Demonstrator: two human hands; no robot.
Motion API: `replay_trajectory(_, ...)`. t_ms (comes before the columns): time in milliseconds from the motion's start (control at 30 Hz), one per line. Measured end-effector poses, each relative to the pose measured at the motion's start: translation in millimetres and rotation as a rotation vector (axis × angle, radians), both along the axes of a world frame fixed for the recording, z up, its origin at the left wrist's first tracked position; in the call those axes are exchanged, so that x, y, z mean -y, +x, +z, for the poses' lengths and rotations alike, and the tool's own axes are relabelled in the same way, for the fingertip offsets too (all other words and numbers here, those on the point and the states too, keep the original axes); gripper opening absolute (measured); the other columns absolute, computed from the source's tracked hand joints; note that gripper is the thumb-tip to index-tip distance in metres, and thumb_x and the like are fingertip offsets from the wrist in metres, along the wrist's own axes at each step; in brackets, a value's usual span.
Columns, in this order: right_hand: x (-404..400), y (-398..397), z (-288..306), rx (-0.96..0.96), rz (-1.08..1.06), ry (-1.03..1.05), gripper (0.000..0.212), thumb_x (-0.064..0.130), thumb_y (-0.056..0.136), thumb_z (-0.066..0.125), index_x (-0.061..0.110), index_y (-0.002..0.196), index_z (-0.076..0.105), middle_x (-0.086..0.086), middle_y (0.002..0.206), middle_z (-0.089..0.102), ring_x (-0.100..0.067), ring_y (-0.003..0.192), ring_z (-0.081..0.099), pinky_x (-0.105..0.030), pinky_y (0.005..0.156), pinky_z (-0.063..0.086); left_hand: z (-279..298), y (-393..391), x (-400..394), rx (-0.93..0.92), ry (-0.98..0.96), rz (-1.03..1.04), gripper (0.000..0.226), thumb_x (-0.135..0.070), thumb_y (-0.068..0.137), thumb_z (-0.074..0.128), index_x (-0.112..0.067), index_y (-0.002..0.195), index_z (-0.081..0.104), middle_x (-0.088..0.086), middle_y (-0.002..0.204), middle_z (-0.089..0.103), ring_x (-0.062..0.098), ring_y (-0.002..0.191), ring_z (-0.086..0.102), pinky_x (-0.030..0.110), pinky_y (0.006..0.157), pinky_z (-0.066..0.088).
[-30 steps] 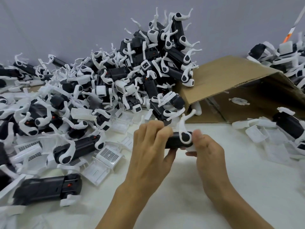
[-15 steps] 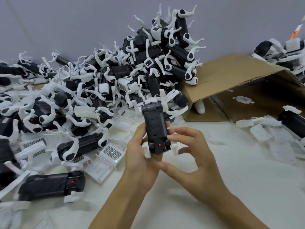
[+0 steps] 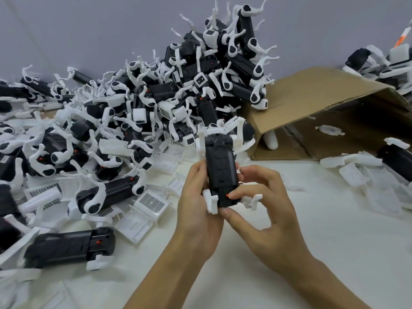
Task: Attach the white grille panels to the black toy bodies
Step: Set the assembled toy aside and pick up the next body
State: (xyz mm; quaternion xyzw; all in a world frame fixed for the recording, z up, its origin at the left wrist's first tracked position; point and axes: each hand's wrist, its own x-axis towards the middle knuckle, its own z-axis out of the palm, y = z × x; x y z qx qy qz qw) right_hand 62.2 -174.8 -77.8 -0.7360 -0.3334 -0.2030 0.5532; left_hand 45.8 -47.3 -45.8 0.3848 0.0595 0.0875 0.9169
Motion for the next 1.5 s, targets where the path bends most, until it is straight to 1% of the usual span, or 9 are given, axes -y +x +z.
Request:
replay_trajectory(267, -2.3, -2.3, -0.4, -0.065, 0.031, -0.001, 0.028, 0.013, 0.076, 0.08, 0.025, 0.097, 0.066, -0.003, 0.129, 0.05, -0.007, 0.128, 0.051, -0.015, 0.103, 0.042, -0.9, -0.1, -0.9, -0.018, 0.012, 0.001, 0.035, -0.028, 0.107, 0.043, 0.0, 0.123, 0.057, 0.015, 0.094, 0.071, 0.023, 0.079, 0.069, 0.03, 0.064, 0.058)
replay_trajectory(433, -2.8, -2.9, 0.9, -0.051, 0.018, 0.021, 0.025, 0.013, 0.076, 0.081, 0.025, 0.094, 0.067, -0.002, 0.131, 0.051, -0.016, 0.126, 0.055, -0.02, 0.101, 0.045, -1.9, 1.0, -2.1, -0.034, -0.029, 0.005, 0.037, -0.025, 0.108, 0.041, 0.002, 0.13, 0.054, 0.013, 0.102, 0.07, 0.021, 0.081, 0.068, 0.031, 0.064, 0.058)
replay_trajectory(633, -4.2, -3.3, 1.3, -0.047, -0.028, -0.012, 0.022, 0.017, 0.077, 0.08, 0.028, 0.094, 0.071, 0.0, 0.137, 0.051, -0.011, 0.123, 0.057, -0.01, 0.096, 0.041, -2.2, 1.7, -1.7, -0.044, -0.038, 0.007, 0.038, -0.026, 0.107, 0.041, 0.001, 0.132, 0.053, 0.013, 0.101, 0.071, 0.021, 0.08, 0.068, 0.033, 0.065, 0.058)
replay_trajectory(767, -4.2, -3.4, -0.1, -0.061, -0.042, -0.011, 0.022, 0.018, 0.077, 0.08, 0.027, 0.097, 0.075, 0.002, 0.145, 0.049, -0.013, 0.123, 0.057, -0.011, 0.097, 0.042, -3.3, 2.8, -2.8, -0.061, -0.06, 0.006, 0.043, -0.032, 0.106, 0.044, -0.001, 0.134, 0.053, 0.016, 0.107, 0.068, 0.024, 0.082, 0.067, 0.032, 0.068, 0.058)
replay_trajectory(900, -3.9, -3.0, 0.3, -0.089, 0.028, 0.023, 0.037, 0.012, 0.076, 0.08, 0.028, 0.107, 0.069, 0.001, 0.143, 0.048, -0.01, 0.125, 0.055, -0.01, 0.095, 0.044, -5.2, 2.0, -1.4, -0.041, -0.042, 0.009, 0.036, -0.028, 0.107, 0.043, -0.001, 0.126, 0.056, 0.012, 0.098, 0.072, 0.022, 0.08, 0.069, 0.032, 0.065, 0.059)
replay_trajectory(1033, -4.4, -2.3, -0.5, -0.097, 0.045, 0.023, 0.03, 0.009, 0.075, 0.079, 0.022, 0.1, 0.068, -0.001, 0.134, 0.052, -0.005, 0.126, 0.053, -0.011, 0.096, 0.045, -5.0, 1.1, -0.5, -0.026, -0.04, 0.008, 0.028, -0.026, 0.106, 0.044, -0.007, 0.116, 0.061, 0.01, 0.083, 0.07, 0.02, 0.072, 0.069, 0.029, 0.059, 0.057)
replay_trajectory(1267, -2.7, -2.3, -1.0, -0.109, 0.041, 0.028, 0.025, 0.009, 0.076, 0.079, 0.025, 0.092, 0.069, 0.002, 0.135, 0.051, -0.012, 0.125, 0.056, -0.018, 0.098, 0.047, -3.9, 2.2, -2.7, -0.045, -0.035, 0.005, 0.033, -0.025, 0.107, 0.043, -0.003, 0.125, 0.059, 0.012, 0.099, 0.071, 0.021, 0.077, 0.069, 0.03, 0.062, 0.057)
replay_trajectory(1400, -3.4, -1.8, -1.2, -0.097, 0.012, 0.005, 0.019, 0.01, 0.077, 0.078, 0.022, 0.091, 0.073, 0.001, 0.133, 0.053, -0.013, 0.124, 0.057, -0.015, 0.098, 0.044, -5.0, 3.5, -2.2, -0.089, -0.024, 0.019, 0.038, -0.028, 0.106, 0.045, -0.002, 0.132, 0.055, 0.013, 0.105, 0.07, 0.021, 0.083, 0.067, 0.037, 0.078, 0.054)
replay_trajectory(1500, -4.6, -2.4, -1.0, -0.112, -0.029, -0.028, 0.028, 0.014, 0.076, 0.077, 0.034, 0.094, 0.071, 0.004, 0.138, 0.051, -0.012, 0.126, 0.054, -0.012, 0.097, 0.042, -5.0, 3.7, -2.5, -0.112, -0.057, 0.01, 0.039, -0.029, 0.106, 0.045, -0.002, 0.132, 0.055, 0.014, 0.102, 0.07, 0.021, 0.08, 0.068, 0.033, 0.071, 0.057)
